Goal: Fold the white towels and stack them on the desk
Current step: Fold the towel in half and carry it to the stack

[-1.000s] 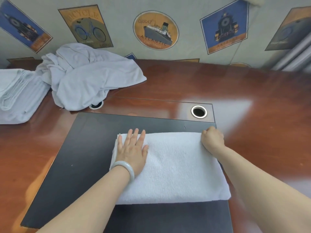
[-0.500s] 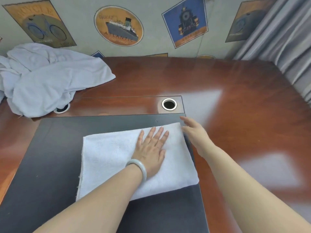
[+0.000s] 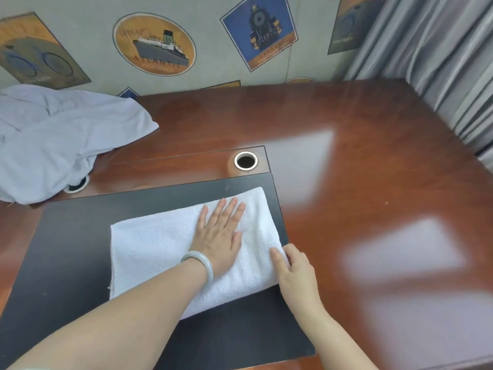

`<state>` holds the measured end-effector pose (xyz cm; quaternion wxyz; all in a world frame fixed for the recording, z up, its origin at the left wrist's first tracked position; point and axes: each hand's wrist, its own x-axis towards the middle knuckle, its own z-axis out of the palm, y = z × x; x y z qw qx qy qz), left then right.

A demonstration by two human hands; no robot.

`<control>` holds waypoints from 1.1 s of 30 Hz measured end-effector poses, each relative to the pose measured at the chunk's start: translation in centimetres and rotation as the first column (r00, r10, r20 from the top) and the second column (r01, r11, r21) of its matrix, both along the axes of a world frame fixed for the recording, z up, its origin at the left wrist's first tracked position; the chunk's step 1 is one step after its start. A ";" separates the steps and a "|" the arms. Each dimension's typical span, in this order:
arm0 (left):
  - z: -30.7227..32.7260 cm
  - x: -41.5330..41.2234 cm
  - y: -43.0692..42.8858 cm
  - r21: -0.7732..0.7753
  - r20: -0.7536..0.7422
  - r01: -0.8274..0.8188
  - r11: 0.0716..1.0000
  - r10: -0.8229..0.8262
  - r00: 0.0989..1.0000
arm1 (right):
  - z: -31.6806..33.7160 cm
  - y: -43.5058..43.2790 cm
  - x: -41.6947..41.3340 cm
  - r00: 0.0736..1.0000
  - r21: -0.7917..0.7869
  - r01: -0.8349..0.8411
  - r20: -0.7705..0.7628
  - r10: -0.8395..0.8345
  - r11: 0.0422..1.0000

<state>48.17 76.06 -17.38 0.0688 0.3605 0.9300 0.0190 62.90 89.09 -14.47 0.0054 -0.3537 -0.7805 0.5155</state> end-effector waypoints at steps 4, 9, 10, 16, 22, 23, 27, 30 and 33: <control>-0.3 -0.2 -0.2 0.010 0.008 0.017 1.000 -0.017 1.000 | -0.4 0.7 -0.1 0.979 0.118 0.006 0.204 -0.030 0.993; -0.4 -0.3 -0.4 -0.005 0.015 0.043 0.999 -0.043 0.999 | -0.5 1.1 0.2 0.936 -0.002 0.110 0.336 -0.103 0.994; -0.4 -0.2 -0.4 0.000 0.019 0.041 0.999 -0.041 0.999 | 0.0 1.4 0.0 0.927 0.026 0.090 0.364 -0.093 0.996; -0.4 -0.1 -0.3 0.028 0.030 0.029 0.999 -0.029 0.999 | 1.2 1.2 -5.2 0.986 0.576 -0.124 -0.021 0.166 0.808; -0.7 -0.3 -0.3 -0.001 0.021 0.057 0.998 -0.057 0.998 | -5.2 1.8 -9.8 0.891 0.603 -0.431 0.166 0.423 0.671; -0.8 -0.4 -0.4 -0.001 0.019 0.053 0.999 -0.053 0.998 | -5.5 1.9 -9.8 0.893 0.612 -0.424 0.159 0.421 0.668; -0.7 -0.6 -0.2 0.011 0.052 0.079 0.997 -0.079 0.996 | -5.2 1.7 -9.8 0.899 0.607 -0.414 0.158 0.407 0.678; 0.2 -1.8 -2.9 -0.016 0.078 0.106 0.994 -0.105 0.991 | -5.1 1.7 -9.8 0.898 0.624 -0.422 0.185 0.399 0.658; 1.0 -3.1 -10.1 -0.075 0.043 -0.209 0.975 0.213 0.976 | -4.8 1.5 -9.9 0.893 0.639 -0.434 0.212 0.397 0.635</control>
